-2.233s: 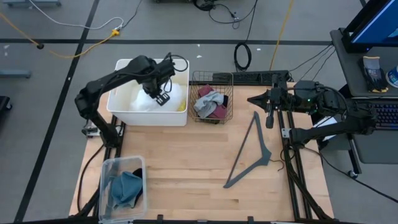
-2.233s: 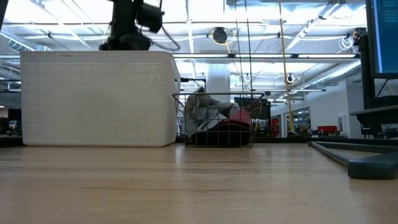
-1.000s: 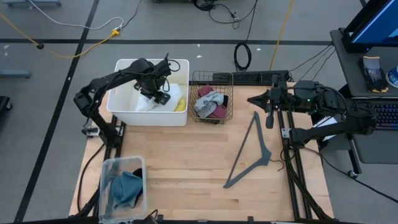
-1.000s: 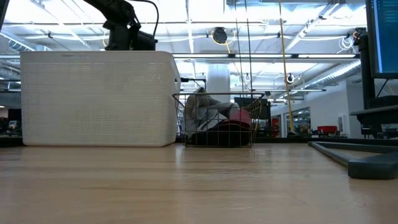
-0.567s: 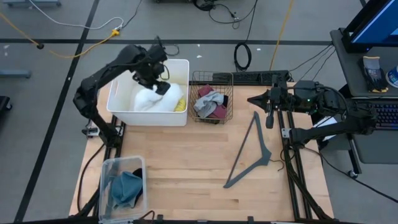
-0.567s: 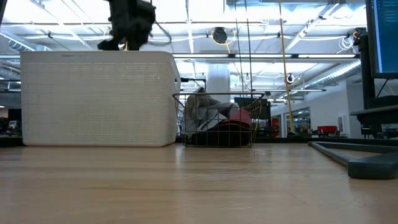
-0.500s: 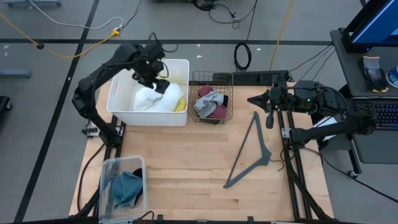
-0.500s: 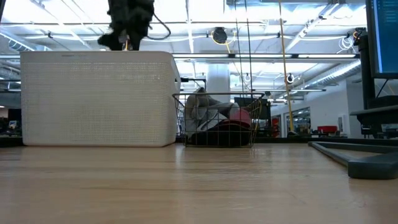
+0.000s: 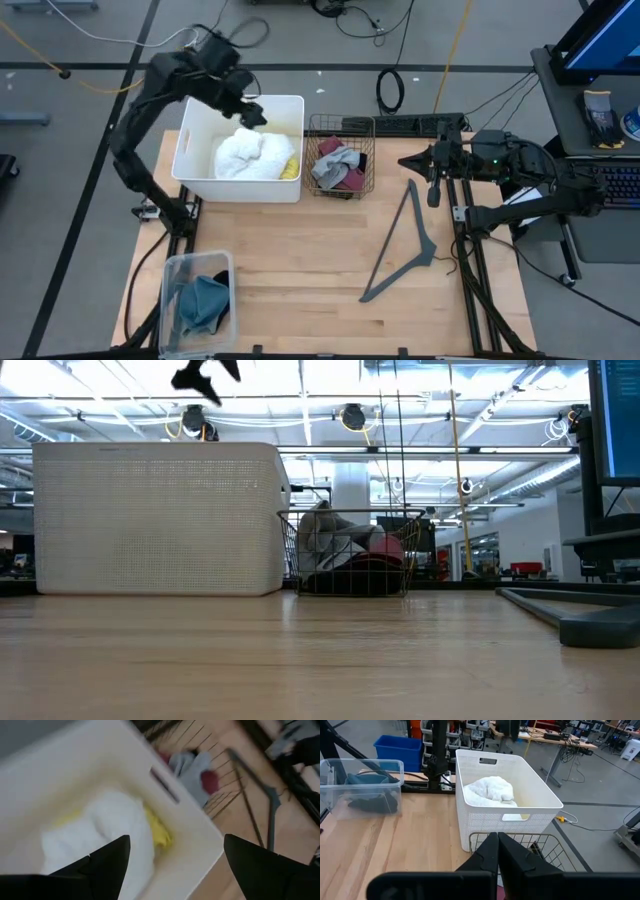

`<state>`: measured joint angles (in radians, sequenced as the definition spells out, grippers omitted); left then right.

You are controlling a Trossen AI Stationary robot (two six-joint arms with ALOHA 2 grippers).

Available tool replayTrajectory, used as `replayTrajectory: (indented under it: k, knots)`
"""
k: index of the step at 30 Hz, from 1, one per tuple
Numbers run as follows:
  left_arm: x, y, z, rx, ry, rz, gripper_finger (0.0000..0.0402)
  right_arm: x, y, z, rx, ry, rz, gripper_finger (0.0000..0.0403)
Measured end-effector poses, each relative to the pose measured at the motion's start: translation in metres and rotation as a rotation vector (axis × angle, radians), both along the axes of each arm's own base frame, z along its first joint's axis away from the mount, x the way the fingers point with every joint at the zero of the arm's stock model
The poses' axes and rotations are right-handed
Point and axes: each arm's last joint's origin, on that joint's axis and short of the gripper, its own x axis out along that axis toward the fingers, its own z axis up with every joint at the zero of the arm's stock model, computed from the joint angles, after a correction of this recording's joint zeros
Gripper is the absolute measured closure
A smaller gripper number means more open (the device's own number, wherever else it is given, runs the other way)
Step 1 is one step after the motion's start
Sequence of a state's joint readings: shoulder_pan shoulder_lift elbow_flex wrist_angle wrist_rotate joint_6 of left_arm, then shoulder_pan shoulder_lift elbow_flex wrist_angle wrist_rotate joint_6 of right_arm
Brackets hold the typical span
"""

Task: Pick & Place Cloths
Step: Return to Home Position

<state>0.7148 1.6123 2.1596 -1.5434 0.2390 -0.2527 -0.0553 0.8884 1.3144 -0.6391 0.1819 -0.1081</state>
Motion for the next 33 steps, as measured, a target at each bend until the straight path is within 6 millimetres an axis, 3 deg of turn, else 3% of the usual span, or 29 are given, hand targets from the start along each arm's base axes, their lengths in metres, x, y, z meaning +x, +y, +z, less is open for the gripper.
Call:
replayTrajectory:
  k: [9, 16, 21, 33]
  knots:
    - [-0.023, -0.058, 0.051, 0.336, -0.317, -0.298, 0.0078, 0.0, 0.0, 0.0, -0.001, 0.003, 0.0, 0.0402]
    - [-0.045, -0.103, 0.064, 0.455, -0.428, -0.399, 0.0075, 0.0, 0.0, 0.0, -0.011, 0.005, 0.003, 0.0399]
    - [-0.048, -0.122, 0.049, 0.501, -0.491, -0.459, 0.0077, 0.0, 0.0, 0.0, -0.011, 0.005, 0.003, 0.0399]
    - [-0.051, -0.144, -0.031, 0.522, -0.643, -0.492, 0.0076, 0.0, 0.0, 0.0, -0.008, 0.005, 0.003, 0.0399]
